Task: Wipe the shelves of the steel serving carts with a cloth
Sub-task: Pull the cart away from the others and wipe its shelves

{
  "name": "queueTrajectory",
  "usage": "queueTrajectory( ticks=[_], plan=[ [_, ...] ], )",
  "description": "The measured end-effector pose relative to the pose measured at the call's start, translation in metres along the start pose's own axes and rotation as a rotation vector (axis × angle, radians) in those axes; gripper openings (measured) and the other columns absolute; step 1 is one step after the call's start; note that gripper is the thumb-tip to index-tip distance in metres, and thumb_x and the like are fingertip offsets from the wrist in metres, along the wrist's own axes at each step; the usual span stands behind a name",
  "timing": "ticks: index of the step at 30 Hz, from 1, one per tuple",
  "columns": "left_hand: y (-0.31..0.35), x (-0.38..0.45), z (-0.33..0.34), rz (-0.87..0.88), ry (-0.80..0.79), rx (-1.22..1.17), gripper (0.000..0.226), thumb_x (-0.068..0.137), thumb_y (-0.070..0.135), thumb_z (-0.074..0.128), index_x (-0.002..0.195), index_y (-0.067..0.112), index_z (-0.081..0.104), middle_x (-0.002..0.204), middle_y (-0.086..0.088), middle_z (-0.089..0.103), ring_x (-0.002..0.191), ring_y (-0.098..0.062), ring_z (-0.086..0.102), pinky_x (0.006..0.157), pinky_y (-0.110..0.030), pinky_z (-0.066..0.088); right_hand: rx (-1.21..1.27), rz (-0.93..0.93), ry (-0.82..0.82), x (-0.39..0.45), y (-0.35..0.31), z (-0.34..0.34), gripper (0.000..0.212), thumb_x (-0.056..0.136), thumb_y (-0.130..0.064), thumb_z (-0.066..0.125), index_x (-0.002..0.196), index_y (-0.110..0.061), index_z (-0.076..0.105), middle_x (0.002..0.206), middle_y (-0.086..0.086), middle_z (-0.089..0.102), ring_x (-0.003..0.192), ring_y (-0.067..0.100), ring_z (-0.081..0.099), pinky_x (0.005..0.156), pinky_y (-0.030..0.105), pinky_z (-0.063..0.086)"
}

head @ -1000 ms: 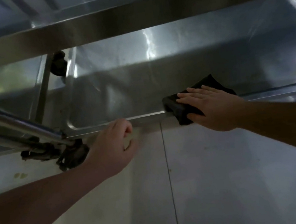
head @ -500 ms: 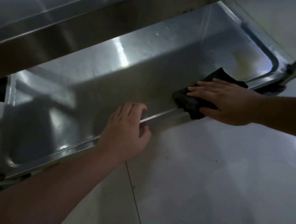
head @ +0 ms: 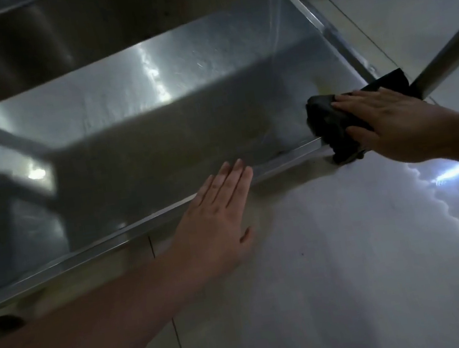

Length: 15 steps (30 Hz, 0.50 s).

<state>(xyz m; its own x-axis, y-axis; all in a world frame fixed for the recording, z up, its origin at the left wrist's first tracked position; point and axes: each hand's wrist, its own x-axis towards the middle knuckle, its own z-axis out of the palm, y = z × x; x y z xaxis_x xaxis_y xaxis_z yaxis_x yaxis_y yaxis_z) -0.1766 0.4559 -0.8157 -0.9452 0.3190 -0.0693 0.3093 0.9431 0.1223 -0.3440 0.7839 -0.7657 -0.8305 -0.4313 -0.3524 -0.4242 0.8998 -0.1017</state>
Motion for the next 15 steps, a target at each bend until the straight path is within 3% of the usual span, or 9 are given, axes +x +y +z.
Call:
queueTrajectory(
  ticks=[6,9,15],
  plan=[
    [0.0,-0.001,0.007,-0.007,0.004,0.038,0.099,0.089,0.054,0.052,0.168,0.01,0.013,0.177,-0.006,0.009,0.163,-0.02,0.009,0.129,-0.045,0.022,0.1,0.167,0.052,0.025,-0.014,0.012,0.065,0.106,-0.052,0.02,0.166,-0.029,0.011,0.174,-0.005,0.01,0.16,0.019,0.006,0.129,0.048,0.004],
    [0.0,0.0,0.007,-0.014,-0.008,0.062,0.102,0.086,0.055,0.053,0.168,0.009,0.014,0.176,-0.006,0.01,0.163,-0.02,0.01,0.129,-0.046,0.023,0.135,0.246,0.14,0.069,-0.009,0.006,0.066,0.106,-0.049,0.024,0.166,-0.025,0.012,0.174,-0.003,0.009,0.16,0.023,0.004,0.128,0.051,0.0],
    [0.0,0.001,0.003,-0.011,-0.018,0.067,0.102,0.087,0.055,0.056,0.168,0.009,0.013,0.176,-0.005,0.01,0.163,-0.019,0.009,0.13,-0.044,0.02,0.173,0.252,0.264,0.154,-0.02,-0.025,0.065,0.103,-0.047,0.029,0.163,-0.021,0.024,0.173,0.001,0.019,0.159,0.027,0.009,0.128,0.052,0.0]
  ],
)
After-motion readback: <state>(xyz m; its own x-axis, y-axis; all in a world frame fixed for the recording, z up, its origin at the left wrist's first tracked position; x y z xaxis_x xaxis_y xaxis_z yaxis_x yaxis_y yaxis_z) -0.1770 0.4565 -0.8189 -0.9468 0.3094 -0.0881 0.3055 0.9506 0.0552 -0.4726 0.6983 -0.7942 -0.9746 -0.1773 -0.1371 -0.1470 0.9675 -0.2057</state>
